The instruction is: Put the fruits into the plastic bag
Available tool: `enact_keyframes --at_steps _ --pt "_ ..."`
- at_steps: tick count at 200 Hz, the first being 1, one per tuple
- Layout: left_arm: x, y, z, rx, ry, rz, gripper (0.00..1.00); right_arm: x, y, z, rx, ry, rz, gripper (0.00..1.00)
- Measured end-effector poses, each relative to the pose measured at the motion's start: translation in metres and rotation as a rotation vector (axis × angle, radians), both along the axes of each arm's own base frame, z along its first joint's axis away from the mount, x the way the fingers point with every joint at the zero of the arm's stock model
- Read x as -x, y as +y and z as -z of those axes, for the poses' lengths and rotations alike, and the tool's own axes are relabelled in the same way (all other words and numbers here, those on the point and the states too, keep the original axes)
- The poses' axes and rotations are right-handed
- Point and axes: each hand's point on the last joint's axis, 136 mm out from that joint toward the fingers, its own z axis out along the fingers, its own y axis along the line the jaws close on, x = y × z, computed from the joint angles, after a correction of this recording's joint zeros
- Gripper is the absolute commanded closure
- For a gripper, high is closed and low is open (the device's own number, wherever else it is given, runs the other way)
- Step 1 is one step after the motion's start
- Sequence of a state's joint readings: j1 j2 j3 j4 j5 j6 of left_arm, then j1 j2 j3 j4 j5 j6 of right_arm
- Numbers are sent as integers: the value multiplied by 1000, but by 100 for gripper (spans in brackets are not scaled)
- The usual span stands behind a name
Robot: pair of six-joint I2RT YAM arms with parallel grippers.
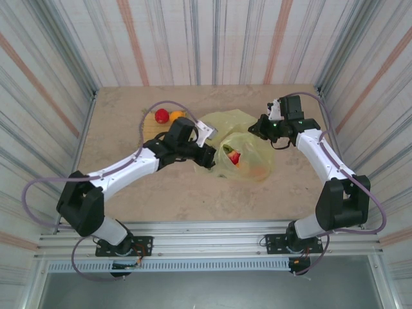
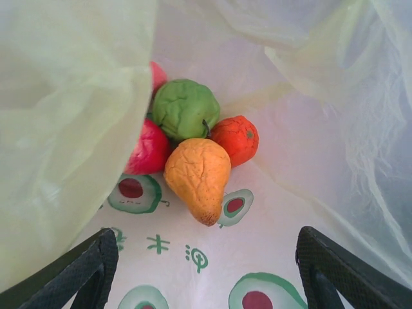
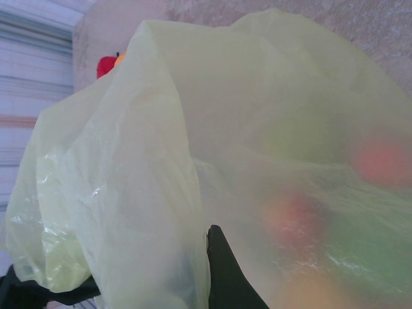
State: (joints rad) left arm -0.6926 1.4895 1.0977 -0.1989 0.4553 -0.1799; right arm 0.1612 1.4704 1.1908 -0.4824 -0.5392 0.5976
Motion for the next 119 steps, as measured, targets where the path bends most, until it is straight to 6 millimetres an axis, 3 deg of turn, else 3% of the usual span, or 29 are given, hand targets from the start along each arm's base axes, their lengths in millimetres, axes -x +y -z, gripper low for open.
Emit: enact_keyframes --at_steps 73,97,119 --pt "-7 49 -59 98 -104 -81 23 0 0 0 0 0 0 100" --pt "-26 84 -75 113 -133 -210 19 0 0 0 0 0 0 100" --pt "-53 131 -79 102 -138 -421 16 0 0 0 0 -1 0 100"
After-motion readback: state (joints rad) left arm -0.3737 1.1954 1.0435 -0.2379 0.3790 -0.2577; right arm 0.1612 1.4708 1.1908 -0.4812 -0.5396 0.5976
